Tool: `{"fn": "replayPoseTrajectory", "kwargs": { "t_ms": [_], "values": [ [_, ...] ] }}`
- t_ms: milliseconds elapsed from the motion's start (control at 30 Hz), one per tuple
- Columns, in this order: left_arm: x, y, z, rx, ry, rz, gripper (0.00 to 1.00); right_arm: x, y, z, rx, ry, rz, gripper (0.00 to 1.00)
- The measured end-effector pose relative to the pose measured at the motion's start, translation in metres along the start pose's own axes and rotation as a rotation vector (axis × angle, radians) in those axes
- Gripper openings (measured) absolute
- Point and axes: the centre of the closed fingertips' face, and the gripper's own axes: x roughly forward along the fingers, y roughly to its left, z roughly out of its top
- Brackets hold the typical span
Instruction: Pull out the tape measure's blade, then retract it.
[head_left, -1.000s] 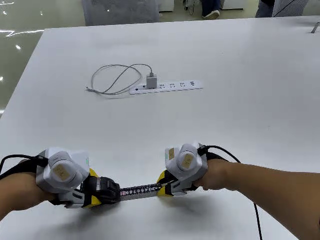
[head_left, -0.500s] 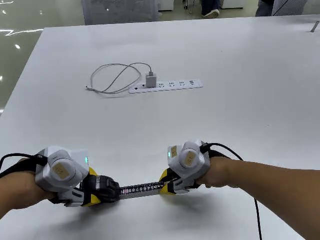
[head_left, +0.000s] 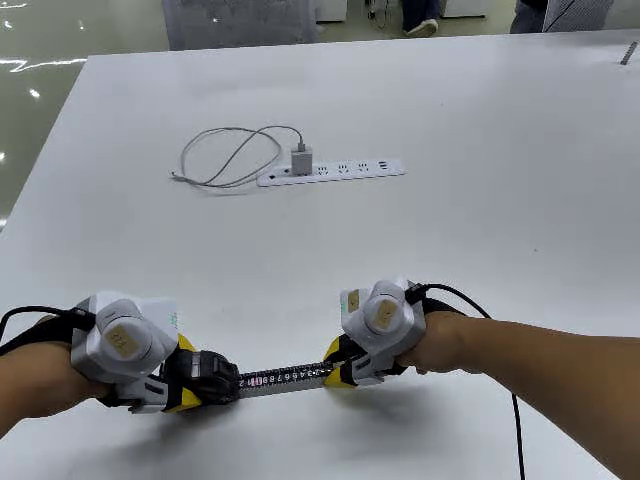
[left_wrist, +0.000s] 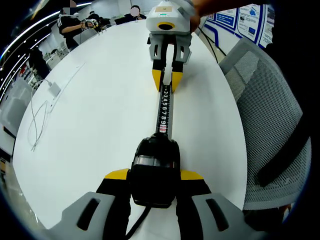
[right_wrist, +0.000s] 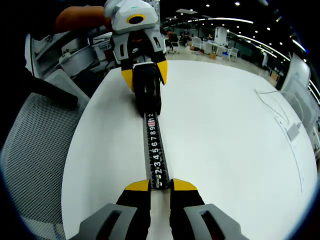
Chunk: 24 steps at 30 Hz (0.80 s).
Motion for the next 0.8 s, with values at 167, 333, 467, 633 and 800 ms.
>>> {"fn": "replayPoseTrajectory", "kwargs": {
  "t_ms": [167, 333, 467, 633, 800],
  "values": [
    [0.0002, 0.0003, 0.0001, 0.001, 0.001, 0.000, 0.30, -0.0014, -0.0006, -0.0017, 0.001, 0.000, -0.001, 0.09],
    [0.0001, 0.0006, 0.0002, 0.002, 0.001, 0.001, 0.30, -0.0031, -0.0004, -0.0031, 0.000, 0.005, 0.000, 0.09],
    [0.0003, 0.0009, 0.0000, 0.001, 0.000, 0.003, 0.30, -0.0045, -0.0006, -0.0043, 0.002, 0.006, 0.000, 0.09],
    [0.0003, 0.0009, -0.0003, 0.000, 0.001, 0.004, 0.30, -0.0060, -0.0008, -0.0060, 0.003, 0.008, 0.001, 0.09],
    [0.0004, 0.0009, -0.0002, -0.002, -0.003, 0.007, 0.29, -0.0082, -0.0015, -0.0077, 0.005, 0.009, 0.001, 0.09]
  ]
}}
